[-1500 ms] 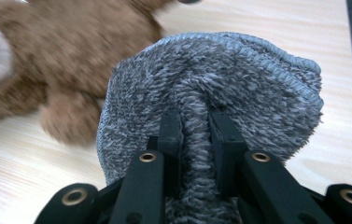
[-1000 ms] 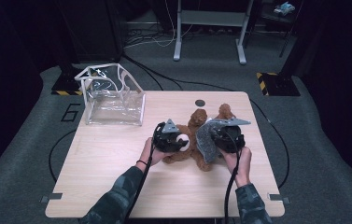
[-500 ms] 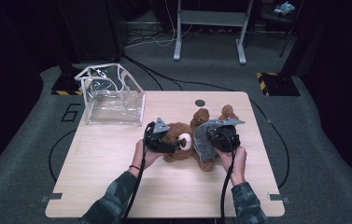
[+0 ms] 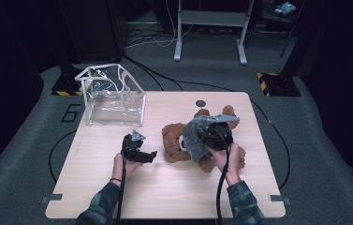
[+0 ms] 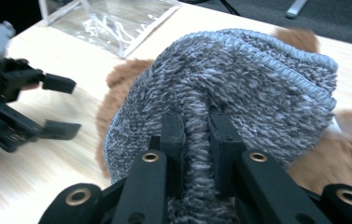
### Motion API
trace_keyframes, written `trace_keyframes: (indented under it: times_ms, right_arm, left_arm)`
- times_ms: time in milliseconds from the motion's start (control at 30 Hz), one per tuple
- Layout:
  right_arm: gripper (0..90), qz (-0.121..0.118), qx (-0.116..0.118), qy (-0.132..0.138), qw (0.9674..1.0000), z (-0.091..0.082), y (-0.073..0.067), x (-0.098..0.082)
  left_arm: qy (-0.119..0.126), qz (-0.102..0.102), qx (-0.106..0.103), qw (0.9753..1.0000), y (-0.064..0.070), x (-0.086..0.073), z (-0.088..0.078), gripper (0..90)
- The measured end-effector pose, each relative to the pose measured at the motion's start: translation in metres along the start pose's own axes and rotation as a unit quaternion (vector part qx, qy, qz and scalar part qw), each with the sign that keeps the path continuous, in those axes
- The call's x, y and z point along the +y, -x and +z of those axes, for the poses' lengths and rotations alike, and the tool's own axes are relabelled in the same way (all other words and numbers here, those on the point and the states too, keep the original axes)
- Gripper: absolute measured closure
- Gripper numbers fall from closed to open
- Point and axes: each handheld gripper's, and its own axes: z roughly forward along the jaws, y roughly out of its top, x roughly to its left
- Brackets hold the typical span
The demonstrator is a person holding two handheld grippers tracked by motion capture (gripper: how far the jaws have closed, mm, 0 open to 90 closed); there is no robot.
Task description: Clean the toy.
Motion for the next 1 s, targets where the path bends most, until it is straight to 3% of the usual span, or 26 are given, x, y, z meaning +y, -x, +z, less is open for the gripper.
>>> trace_keyframes:
  times_ms: [200, 267, 433, 500, 600, 900, 933, 1000]
  right_arm:
    - [77.7, -0.019, 0.001, -0.019, 0.9996, 0.023, -0.013, 0.022]
    - [77.4, -0.015, 0.002, -0.026, 0.9996, 0.031, -0.016, 0.026]
    - [76.7, -0.038, -0.013, -0.062, 0.9972, 0.057, -0.027, 0.034]
    - [76.7, -0.050, -0.014, -0.066, 0.9964, 0.059, -0.031, 0.036]
    - [76.6, -0.059, -0.010, -0.068, 0.9959, 0.059, -0.037, 0.037]
    - [76.4, -0.062, 0.025, -0.067, 0.9955, 0.059, -0.048, 0.027]
    - [76.4, -0.075, 0.032, -0.068, 0.9943, 0.059, -0.049, 0.024]
    - [76.3, -0.080, 0.039, -0.067, 0.9938, 0.058, -0.053, 0.020]
  left_arm:
    - [-0.015, -0.018, 0.010, 0.9997, -0.007, -0.017, 0.005, 11.2]
    - [-0.018, -0.015, 0.015, 0.9996, -0.009, -0.020, 0.005, 11.2]
    - [-0.017, -0.009, 0.023, 0.9995, -0.013, -0.025, 0.005, 11.3]
    - [-0.017, -0.007, 0.027, 0.9995, -0.014, -0.027, 0.004, 11.2]
    - [0.007, -0.006, 0.032, 0.9994, -0.015, -0.033, 0.004, 11.2]
    - [0.009, -0.011, 0.036, 0.9993, -0.014, -0.034, 0.003, 11.4]
    - [0.009, -0.010, 0.036, 0.9993, -0.014, -0.034, 0.003, 11.4]
    - [0.009, -0.010, 0.036, 0.9993, -0.015, -0.034, 0.003, 11.5]
